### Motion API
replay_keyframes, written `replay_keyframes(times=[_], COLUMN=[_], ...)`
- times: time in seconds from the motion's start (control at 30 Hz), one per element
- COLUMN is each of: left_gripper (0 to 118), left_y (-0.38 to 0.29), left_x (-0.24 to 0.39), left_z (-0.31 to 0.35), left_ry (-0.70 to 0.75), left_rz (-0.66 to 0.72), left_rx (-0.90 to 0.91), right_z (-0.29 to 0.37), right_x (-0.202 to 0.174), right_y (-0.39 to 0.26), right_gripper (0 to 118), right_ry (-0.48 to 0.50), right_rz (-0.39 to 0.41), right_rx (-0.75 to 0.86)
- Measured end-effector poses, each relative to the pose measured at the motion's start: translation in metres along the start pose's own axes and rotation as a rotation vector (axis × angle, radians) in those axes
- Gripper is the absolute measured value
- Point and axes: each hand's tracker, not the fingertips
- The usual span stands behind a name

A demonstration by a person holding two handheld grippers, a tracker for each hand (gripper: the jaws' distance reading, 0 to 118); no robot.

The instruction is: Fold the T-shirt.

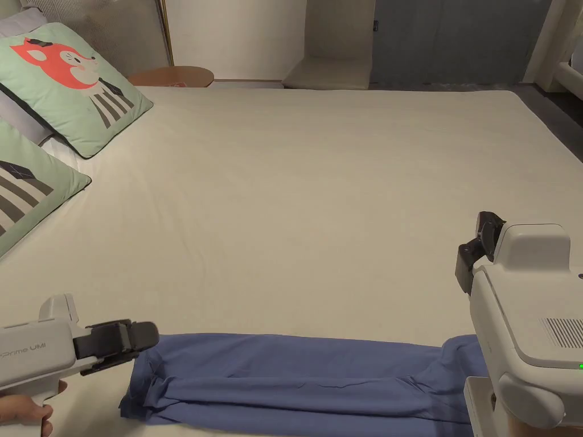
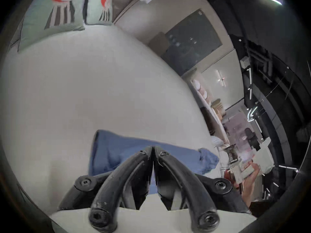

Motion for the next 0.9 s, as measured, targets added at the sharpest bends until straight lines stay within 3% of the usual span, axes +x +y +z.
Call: replay_keyframes(times=[0.07,0.1,0.17,0.23,0.27,0.63,0.67,0.7,0.73,0.83,0.9], left_gripper=[1,9,55,78,80,77,69,54,29,11,9], left_y=[-0.001,-0.006,-0.009,-0.009,-0.01,-0.017,-0.016,-0.017,-0.019,-0.019,-0.033], left_x=[-0.02,-0.021,-0.035,-0.048,-0.05,-0.05,-0.048,-0.047,-0.044,-0.05,-0.025], left_z=[-0.003,-0.006,-0.01,-0.015,-0.017,-0.041,-0.043,-0.046,-0.051,-0.057,-0.058], left_ry=[-0.006,-0.016,-0.004,0.039,0.054,0.03,0.027,0.024,0.038,0.091,0.098], left_rz=[0.021,0.044,0.094,0.089,0.07,0.101,0.106,0.11,0.11,0.055,0.064], left_rx=[-0.024,-0.048,-0.066,-0.064,-0.063,-0.115,-0.115,-0.116,-0.12,-0.133,-0.122], right_z=[-0.005,-0.007,-0.011,-0.014,-0.015,-0.023,-0.022,-0.022,-0.023,-0.017,-0.016], right_x=[-0.003,-0.005,-0.006,-0.008,-0.009,-0.006,-0.004,-0.003,-0.001,0.001,0.003], right_y=[-0.005,-0.007,-0.012,-0.016,-0.019,-0.03,-0.03,-0.031,-0.031,-0.028,-0.028], right_gripper=[0,0,0,1,1,1,1,1,1,1,1], right_ry=[-0.001,0.001,0.003,0.003,0.002,-0.012,-0.015,-0.017,-0.019,-0.025,-0.028], right_rz=[0.005,0.006,0.013,0.019,0.021,0.029,0.029,0.027,0.023,0.014,0.011], right_rx=[-0.014,-0.022,-0.038,-0.047,-0.052,-0.089,-0.09,-0.091,-0.093,-0.093,-0.091])
